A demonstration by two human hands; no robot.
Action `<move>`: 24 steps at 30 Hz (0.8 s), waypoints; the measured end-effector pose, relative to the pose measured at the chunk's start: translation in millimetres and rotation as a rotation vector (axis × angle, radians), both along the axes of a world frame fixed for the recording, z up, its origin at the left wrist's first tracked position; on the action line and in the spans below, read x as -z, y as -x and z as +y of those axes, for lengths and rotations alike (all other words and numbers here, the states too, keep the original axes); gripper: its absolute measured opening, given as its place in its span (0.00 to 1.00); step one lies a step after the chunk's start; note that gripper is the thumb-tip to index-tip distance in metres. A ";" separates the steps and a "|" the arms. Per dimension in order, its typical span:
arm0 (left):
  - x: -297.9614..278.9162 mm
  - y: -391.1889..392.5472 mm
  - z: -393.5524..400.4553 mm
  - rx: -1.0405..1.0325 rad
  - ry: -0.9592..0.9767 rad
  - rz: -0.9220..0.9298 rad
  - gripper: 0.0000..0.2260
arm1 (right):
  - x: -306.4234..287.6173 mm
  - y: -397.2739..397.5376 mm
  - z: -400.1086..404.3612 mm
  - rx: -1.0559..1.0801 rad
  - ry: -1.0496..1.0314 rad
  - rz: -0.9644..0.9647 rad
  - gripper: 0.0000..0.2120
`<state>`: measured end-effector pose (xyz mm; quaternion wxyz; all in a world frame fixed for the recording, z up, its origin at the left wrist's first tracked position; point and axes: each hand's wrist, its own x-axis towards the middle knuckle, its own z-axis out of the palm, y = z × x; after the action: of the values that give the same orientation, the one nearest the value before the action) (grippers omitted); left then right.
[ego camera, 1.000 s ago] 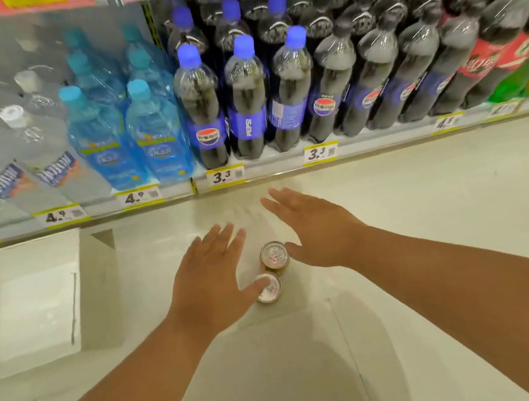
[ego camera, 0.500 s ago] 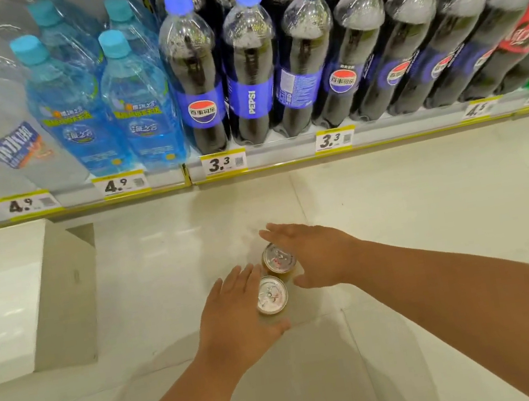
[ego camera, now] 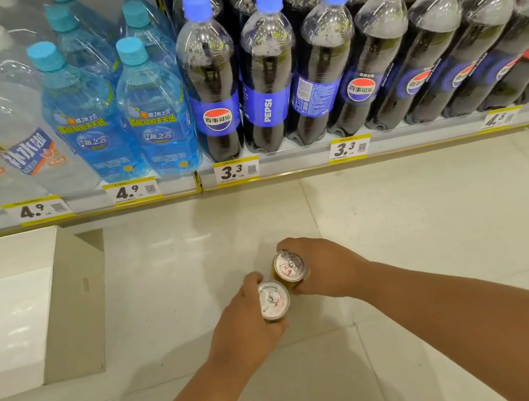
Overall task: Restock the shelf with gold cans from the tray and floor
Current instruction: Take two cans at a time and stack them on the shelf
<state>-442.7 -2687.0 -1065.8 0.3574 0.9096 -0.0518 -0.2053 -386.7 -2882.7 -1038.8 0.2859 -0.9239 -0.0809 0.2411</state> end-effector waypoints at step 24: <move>-630.0 -71.2 97.8 -0.236 0.272 -0.175 0.26 | -622.4 -6.8 81.3 0.242 -0.233 -0.148 0.22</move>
<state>-371.6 -2589.3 -435.8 0.4927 0.8671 -0.0029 -0.0733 -380.0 -2801.3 -416.4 0.4112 -0.9027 -0.0173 0.1254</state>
